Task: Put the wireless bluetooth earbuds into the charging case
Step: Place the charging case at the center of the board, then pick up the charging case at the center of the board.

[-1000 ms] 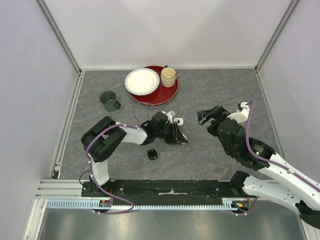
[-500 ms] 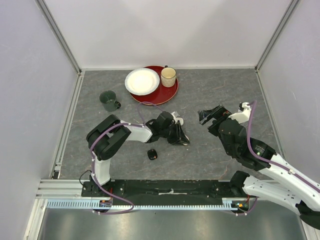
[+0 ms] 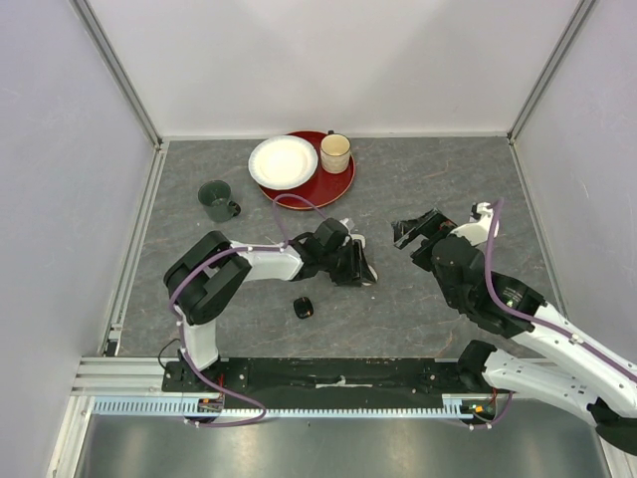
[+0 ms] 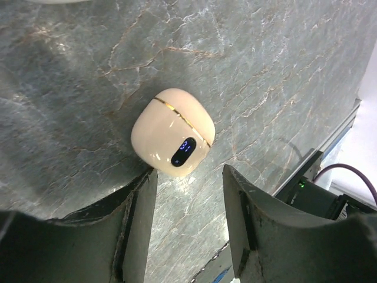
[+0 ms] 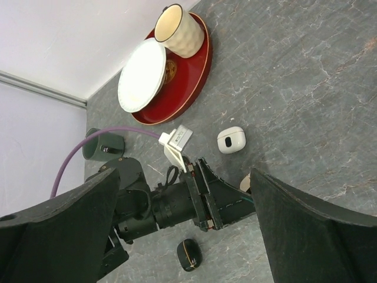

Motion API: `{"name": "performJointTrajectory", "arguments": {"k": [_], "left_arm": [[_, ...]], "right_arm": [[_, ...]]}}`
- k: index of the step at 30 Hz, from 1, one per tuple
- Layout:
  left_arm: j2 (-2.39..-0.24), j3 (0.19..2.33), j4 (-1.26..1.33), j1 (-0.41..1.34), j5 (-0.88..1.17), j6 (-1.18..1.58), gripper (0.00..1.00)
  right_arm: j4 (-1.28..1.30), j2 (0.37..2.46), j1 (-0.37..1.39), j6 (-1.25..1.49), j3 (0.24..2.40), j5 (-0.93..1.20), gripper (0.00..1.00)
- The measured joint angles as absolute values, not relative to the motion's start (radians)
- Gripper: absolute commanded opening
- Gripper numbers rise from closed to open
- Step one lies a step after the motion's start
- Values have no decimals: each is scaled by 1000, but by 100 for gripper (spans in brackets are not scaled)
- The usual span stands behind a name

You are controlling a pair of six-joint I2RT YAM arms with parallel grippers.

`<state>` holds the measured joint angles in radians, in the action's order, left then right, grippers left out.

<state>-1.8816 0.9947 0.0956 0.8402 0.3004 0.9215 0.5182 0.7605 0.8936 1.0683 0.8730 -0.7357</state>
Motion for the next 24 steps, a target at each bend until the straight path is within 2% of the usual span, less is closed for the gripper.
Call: {"name": "performJointTrajectory", "arguments": {"k": [10, 17, 20, 21, 24], "left_arm": [[-1762, 941, -43, 839, 177, 865, 57], [-1423, 873, -184, 839, 12, 810, 61], [-1229, 873, -231, 831, -97, 770, 68], [-1167, 873, -249, 824, -132, 759, 83], [-1012, 854, -286, 797, -225, 730, 86]], "right_arm": [[519, 776, 892, 1042, 873, -739, 98], [519, 790, 873, 1010, 873, -738, 98], [516, 841, 869, 990, 873, -704, 98], [512, 868, 868, 981, 873, -682, 98], [488, 957, 868, 950, 873, -605, 97]]}}
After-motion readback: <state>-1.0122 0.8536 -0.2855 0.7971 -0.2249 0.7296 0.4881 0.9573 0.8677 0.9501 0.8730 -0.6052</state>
